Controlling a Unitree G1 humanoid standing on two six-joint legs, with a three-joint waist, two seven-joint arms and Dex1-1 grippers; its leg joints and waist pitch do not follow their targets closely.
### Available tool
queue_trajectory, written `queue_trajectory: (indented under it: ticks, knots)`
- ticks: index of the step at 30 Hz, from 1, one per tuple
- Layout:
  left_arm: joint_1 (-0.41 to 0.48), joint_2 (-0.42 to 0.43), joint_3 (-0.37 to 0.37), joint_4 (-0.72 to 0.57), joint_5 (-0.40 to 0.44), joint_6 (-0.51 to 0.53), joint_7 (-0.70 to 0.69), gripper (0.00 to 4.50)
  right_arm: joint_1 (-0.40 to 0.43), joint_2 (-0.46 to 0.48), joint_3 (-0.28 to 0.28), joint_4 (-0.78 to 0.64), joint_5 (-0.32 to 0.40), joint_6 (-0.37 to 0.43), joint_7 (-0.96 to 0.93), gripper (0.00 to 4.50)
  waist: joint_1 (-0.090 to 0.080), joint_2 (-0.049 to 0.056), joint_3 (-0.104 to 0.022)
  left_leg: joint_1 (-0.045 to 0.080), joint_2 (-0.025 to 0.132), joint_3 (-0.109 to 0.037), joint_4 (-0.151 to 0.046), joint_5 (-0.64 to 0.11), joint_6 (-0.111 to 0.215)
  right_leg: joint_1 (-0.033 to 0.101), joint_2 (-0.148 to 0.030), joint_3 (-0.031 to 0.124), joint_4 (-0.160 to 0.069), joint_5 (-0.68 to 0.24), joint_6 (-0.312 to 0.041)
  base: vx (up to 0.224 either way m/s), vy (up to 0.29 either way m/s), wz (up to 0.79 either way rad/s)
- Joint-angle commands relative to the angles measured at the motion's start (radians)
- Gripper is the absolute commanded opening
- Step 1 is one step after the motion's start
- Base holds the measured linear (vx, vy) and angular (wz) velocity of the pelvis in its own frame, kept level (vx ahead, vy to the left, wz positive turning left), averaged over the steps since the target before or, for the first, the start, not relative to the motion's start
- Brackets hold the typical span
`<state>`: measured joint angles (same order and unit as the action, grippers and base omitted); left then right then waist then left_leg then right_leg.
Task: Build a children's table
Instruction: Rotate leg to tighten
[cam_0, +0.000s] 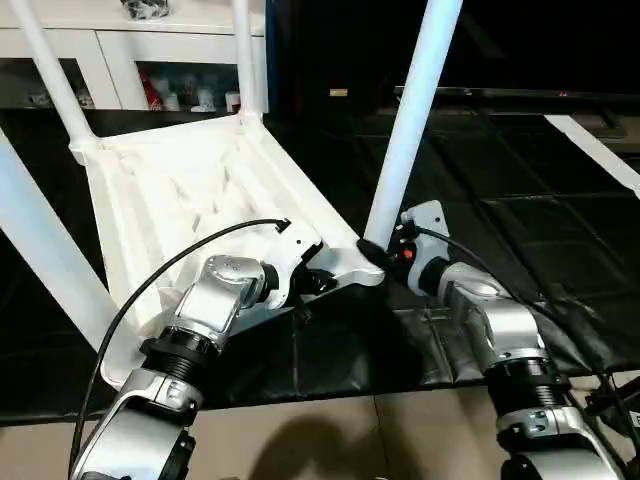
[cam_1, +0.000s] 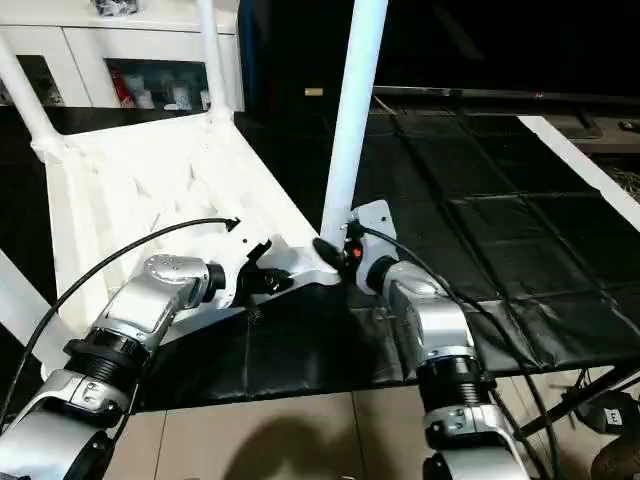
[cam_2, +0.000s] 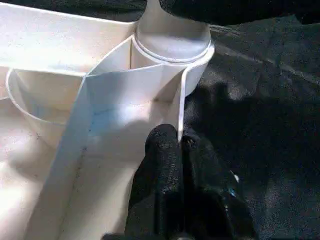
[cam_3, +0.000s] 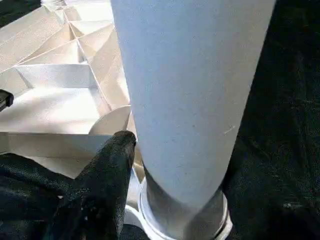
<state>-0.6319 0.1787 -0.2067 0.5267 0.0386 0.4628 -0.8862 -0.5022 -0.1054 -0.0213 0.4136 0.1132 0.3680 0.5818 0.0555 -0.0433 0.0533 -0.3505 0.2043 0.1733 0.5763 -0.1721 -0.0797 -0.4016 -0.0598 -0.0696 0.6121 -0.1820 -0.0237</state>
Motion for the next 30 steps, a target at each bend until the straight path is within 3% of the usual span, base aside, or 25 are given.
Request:
queue_trajectory:
  ticks: [1,9,11,14,17,20,21,26,30]
  knots:
    - [-0.015,-0.042,-0.041,-0.049,-0.043,-0.031,-0.051,0.0,0.014,0.029,0.093,-0.025,0.046,0.016,0.106,3.11,0.007,0.002,-0.063,-0.001,0.022,-0.005,-0.06,-0.193,0.028,0.055,-0.076,0.051,-0.085,-0.242,-0.164,0.0,0.0,0.0]
    - [0.009,0.043,-0.062,-0.064,-0.054,-0.092,-0.189,0.0,0.062,-0.14,0.081,-0.077,0.082,-0.004,0.331,3.97,0.017,0.004,-0.064,-0.003,0.024,-0.004,-0.056,-0.165,0.054,0.059,-0.076,0.051,-0.078,-0.172,-0.192,0.0,0.0,0.0]
    - [0.014,0.077,-0.074,-0.069,-0.058,-0.104,-0.244,0.0,0.064,-0.2,0.077,-0.085,0.1,-0.009,0.422,3.97,0.02,0.002,-0.064,-0.001,0.024,-0.003,-0.056,-0.173,0.057,0.059,-0.077,0.05,-0.08,-0.185,-0.194,0.0,0.0,0.0]
    - [0.017,0.1,-0.08,-0.069,-0.061,-0.138,-0.291,0.0,0.06,-0.247,0.082,-0.086,0.11,-0.008,0.502,4.31,0.028,0.009,-0.062,0.001,0.026,-0.003,-0.056,-0.184,0.057,0.057,-0.076,0.05,-0.082,-0.209,-0.193,0.0,0.0,0.0]
    - [0.027,0.15,-0.107,-0.075,-0.065,-0.187,-0.397,0.0,0.048,-0.32,0.112,-0.085,0.122,-0.008,0.624,4.44,0.039,0.003,-0.063,0.006,0.029,-0.001,-0.056,-0.187,0.053,0.054,-0.077,0.051,-0.081,-0.206,-0.198,0.0,0.0,0.0]
    - [0.036,0.189,-0.13,-0.089,-0.072,-0.219,-0.478,0.0,0.04,-0.363,0.142,-0.082,0.121,-0.025,0.712,4.44,0.047,0.005,-0.064,0.002,0.031,0.0,-0.055,-0.17,0.056,0.056,-0.075,0.049,-0.075,-0.178,-0.205,0.0,0.0,0.0]
    - [0.037,0.196,-0.134,-0.091,-0.072,-0.223,-0.49,0.0,0.038,-0.367,0.147,-0.08,0.119,-0.036,0.726,4.44,0.048,-0.002,-0.063,0.002,0.031,0.002,-0.054,-0.171,0.055,0.055,-0.075,0.049,-0.075,-0.184,-0.203,0.0,0.0,0.0]
    - [0.04,0.253,-0.18,-0.09,-0.058,-0.286,-0.588,0.0,0.019,-0.392,0.184,-0.055,0.128,-0.087,0.841,4.44,0.059,0.001,-0.062,0.006,0.035,0.001,-0.055,-0.193,0.045,0.049,-0.08,0.049,-0.077,-0.247,-0.19,0.0,0.0,0.0]
    - [0.038,0.26,-0.189,-0.089,-0.057,-0.305,-0.608,0.0,0.004,-0.38,0.192,-0.024,0.128,-0.099,0.841,3.99,0.063,-0.001,-0.063,0.009,0.036,0.002,-0.055,-0.191,0.037,0.047,-0.079,0.049,-0.074,-0.234,-0.199,0.0,0.0,0.0]
